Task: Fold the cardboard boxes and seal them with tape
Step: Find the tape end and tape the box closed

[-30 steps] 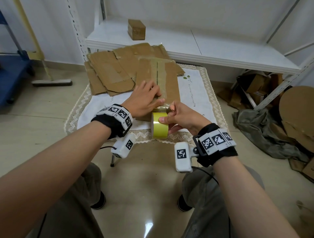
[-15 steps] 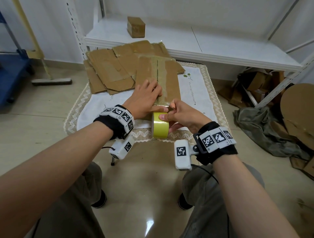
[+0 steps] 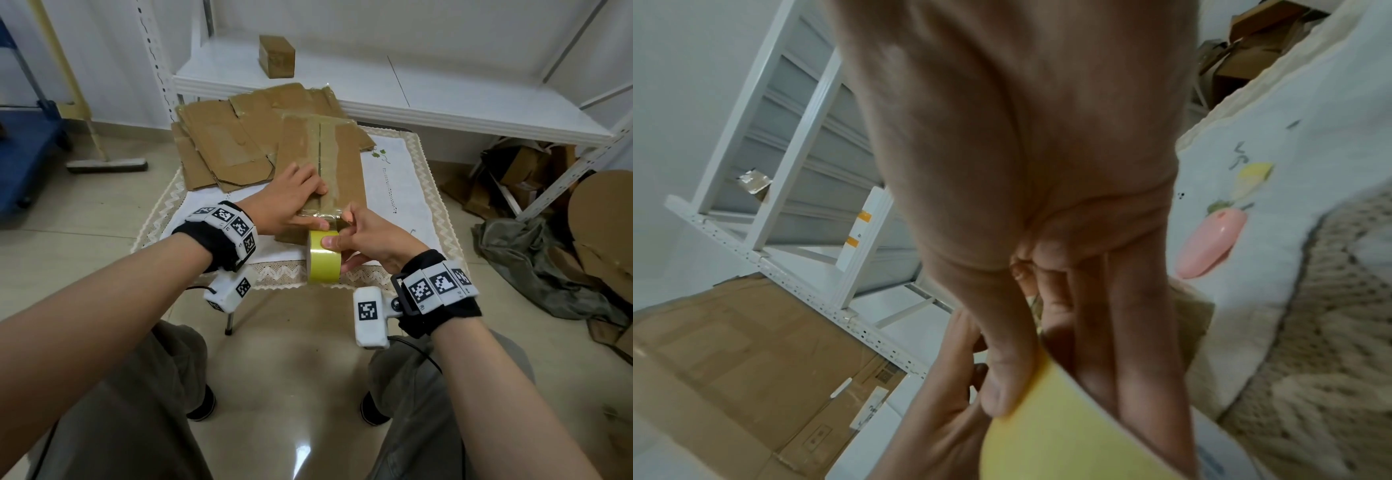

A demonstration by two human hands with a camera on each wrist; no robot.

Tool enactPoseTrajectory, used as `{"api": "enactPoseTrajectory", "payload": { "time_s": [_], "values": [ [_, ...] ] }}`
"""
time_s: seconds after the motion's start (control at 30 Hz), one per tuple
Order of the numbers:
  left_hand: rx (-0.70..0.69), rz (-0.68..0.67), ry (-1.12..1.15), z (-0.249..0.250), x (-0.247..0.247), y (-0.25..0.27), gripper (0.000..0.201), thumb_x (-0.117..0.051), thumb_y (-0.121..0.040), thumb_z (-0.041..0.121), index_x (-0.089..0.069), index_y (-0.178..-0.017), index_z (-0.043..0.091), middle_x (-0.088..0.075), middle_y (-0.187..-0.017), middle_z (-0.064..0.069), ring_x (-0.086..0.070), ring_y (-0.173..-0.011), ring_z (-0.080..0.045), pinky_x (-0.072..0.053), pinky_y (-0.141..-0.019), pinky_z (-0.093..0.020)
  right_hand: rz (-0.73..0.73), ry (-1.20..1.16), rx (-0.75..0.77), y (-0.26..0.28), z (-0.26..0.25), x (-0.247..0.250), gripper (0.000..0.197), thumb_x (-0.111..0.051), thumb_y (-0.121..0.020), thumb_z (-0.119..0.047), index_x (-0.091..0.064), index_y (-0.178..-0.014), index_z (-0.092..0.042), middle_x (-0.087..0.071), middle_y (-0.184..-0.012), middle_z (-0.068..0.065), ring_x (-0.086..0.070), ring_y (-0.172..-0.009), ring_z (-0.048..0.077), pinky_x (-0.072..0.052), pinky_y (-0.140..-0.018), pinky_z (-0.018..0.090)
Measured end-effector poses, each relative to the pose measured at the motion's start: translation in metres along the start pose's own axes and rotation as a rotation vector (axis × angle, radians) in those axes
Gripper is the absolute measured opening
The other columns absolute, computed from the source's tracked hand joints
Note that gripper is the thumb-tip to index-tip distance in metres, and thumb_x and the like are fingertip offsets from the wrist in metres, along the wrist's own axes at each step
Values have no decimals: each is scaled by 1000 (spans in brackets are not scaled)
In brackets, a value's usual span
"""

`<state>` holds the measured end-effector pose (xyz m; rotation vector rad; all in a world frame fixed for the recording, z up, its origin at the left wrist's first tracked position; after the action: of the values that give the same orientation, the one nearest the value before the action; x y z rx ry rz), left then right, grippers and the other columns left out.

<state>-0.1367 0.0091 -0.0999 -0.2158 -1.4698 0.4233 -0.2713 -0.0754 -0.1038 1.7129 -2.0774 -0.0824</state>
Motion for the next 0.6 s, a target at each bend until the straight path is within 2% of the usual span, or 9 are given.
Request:
{"api": "enactPoseTrajectory", "payload": {
  "time_s": [0.1,0.17,0.27,0.37,0.5,0.53,0.6],
  "values": [
    [-10,23,-26,1,-2,1,85,-36,-83,81,-53,-117,5,-46,-110,-8,-28,-95,-15,-26,-83,-26,8,19,5,-1,0,-1,44,-71,-91,-3,-30,-90,-17,-51,-63,0,-59,-58,17,-60,-60,40],
    [-12,32,-50,3,-3,1,86,-33,-85,81,-53,-117,4,-47,-110,-9,-29,-95,-16,-29,-84,-29,13,32,4,-1,0,-2,44,-71,-91,-3,-29,-89,-18,-50,-69,4,-59,-61,19,-61,-58,39],
    [12,3,-11,2,0,2,78,-39,-86,75,-53,-119,6,-46,-111,-8,-27,-96,-14,-29,-83,-28,13,39,4,-1,-1,-4,46,-72,-90,-4,-28,-88,-18,-51,-73,8,-62,-63,22,-62,-55,38],
    [18,-54,-8,4,3,3,74,-31,-91,70,-53,-123,6,-44,-111,-7,-27,-95,-14,-36,-87,-34,16,12,15,2,1,-5,51,-74,-88,-3,-26,-90,-18,-52,-76,13,-63,-67,29,-61,-54,40],
    [55,-86,15,9,6,4,69,-23,-95,61,-53,-123,6,-41,-108,-2,-30,-95,-17,-38,-91,-39,6,1,23,3,2,-7,54,-75,-87,0,-24,-90,-19,-56,-74,12,-65,-68,32,-61,-63,47],
    [69,-92,25,10,8,4,70,-22,-95,63,-53,-123,7,-39,-108,0,-31,-95,-17,-38,-91,-40,5,3,25,3,2,-7,55,-75,-87,0,-24,-90,-19,-55,-74,12,-65,-69,32,-61,-65,49],
    [99,-124,14,12,9,5,80,-27,-86,77,-50,-126,11,-38,-109,4,-31,-95,-15,-36,-87,-34,3,10,25,4,3,-7,57,-77,-84,3,-25,-91,-19,-54,-69,8,-64,-66,30,-61,-67,51]
  ]
}}
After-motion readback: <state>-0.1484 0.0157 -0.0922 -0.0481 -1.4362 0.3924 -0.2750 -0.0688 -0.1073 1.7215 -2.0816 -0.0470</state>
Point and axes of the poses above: each hand's wrist, its own y-axis away from the middle knuckle, its own x-axis out of the back of the hand, z = x × y, the point moved 6 cm from there along -y, towards the middle knuckle
